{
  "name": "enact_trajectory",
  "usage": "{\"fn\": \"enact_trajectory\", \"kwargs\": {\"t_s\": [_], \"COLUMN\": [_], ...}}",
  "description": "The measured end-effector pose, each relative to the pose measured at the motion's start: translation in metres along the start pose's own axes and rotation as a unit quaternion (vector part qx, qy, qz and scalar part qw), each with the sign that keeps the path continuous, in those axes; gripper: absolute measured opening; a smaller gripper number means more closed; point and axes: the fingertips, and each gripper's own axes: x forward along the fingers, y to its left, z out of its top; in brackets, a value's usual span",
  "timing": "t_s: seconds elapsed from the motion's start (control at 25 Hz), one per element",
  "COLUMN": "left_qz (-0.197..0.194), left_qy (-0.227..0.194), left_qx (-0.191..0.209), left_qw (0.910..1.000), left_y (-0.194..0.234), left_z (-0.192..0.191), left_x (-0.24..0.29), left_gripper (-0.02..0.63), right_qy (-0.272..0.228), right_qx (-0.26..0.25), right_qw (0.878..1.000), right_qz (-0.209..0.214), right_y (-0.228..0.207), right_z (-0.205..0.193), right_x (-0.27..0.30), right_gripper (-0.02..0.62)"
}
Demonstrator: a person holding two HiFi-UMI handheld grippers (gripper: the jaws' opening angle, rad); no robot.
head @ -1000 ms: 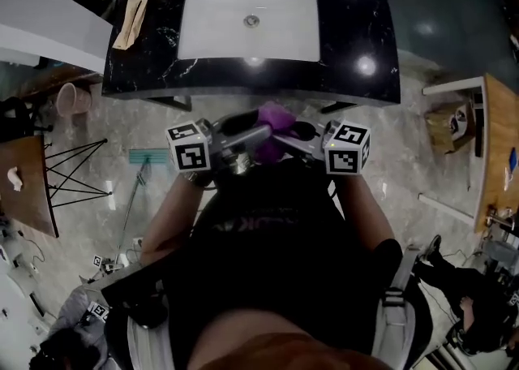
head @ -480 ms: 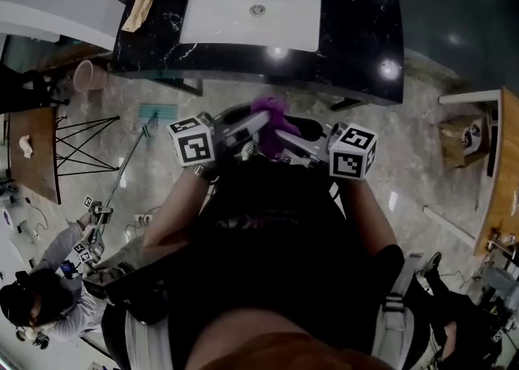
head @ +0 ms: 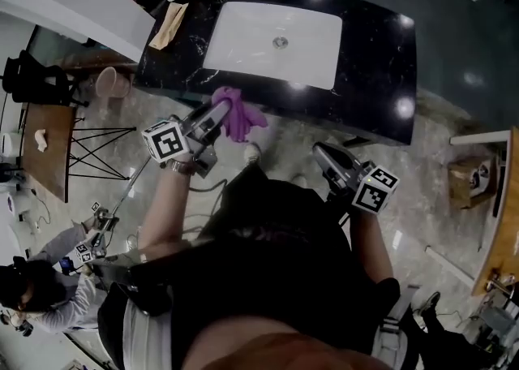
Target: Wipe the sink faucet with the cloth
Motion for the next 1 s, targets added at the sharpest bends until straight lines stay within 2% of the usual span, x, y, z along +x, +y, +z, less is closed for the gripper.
{"fn": "enact_trajectory", "kwargs": {"t_s": [0.2, 0.32, 0.52, 0.72, 0.84, 1.0], "left_qz": [-0.032, -0.032, -0.052, -0.095, -0.102, -0.12], "left_qy": [-0.021, -0.03, -0.058, -0.073, -0.091, -0.122], "left_qx": [0.032, 0.051, 0.041, 0.003, -0.017, -0.068], "left_qw": [0.9988, 0.9977, 0.9961, 0.9928, 0.9905, 0.9829], "left_y": [0.028, 0.053, 0.093, 0.119, 0.135, 0.156], "left_z": [0.084, 0.144, 0.234, 0.293, 0.314, 0.333], "left_x": [0.034, 0.072, 0.148, 0.237, 0.284, 0.331], "left_gripper": [0.103, 0.103, 0.101, 0.101, 0.101, 0.101], "right_qy": [-0.033, -0.067, -0.134, -0.185, -0.215, -0.249], "right_qx": [0.011, 0.002, 0.009, 0.006, 0.029, 0.064], "right_qw": [0.999, 0.995, 0.982, 0.96, 0.941, 0.918], "right_qz": [-0.036, -0.072, -0.136, -0.212, -0.259, -0.3], "right_y": [-0.018, -0.029, -0.041, -0.049, -0.054, -0.059], "right_z": [0.014, 0.033, 0.059, 0.073, 0.066, 0.052], "right_x": [0.015, 0.03, 0.061, 0.076, 0.07, 0.064], "right_gripper": [0.012, 0.012, 0.012, 0.012, 0.012, 0.011]}}
